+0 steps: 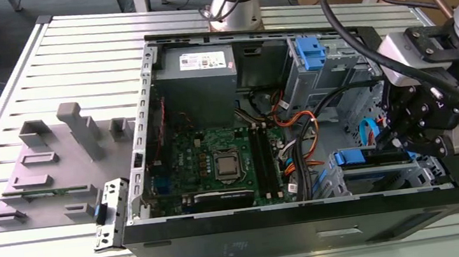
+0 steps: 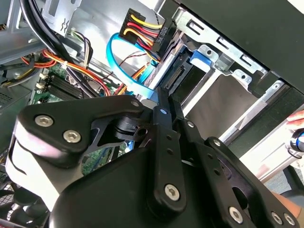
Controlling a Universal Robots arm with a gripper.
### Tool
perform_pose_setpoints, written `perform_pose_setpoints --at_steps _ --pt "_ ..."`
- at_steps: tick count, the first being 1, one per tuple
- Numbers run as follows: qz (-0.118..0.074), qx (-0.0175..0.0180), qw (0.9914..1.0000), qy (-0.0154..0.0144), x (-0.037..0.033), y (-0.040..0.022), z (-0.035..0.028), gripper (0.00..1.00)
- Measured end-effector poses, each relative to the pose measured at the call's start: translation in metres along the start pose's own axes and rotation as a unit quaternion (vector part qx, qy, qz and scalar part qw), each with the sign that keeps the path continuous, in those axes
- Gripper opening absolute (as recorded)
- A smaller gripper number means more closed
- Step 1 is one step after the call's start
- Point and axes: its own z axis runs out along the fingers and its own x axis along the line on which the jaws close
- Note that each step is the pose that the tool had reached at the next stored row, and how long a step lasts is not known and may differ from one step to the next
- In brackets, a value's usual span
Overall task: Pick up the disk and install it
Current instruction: 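Insert the first disk wire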
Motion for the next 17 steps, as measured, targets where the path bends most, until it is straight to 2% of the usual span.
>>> perform_pose_setpoints --at_steps 13,17 --pt "0.0 0.0 1.0 0.0001 0.0004 0.0004 0.0014 0.16" --pt "0.0 0.0 1.0 0.0008 0.0006 0.0004 0.0028 0.16"
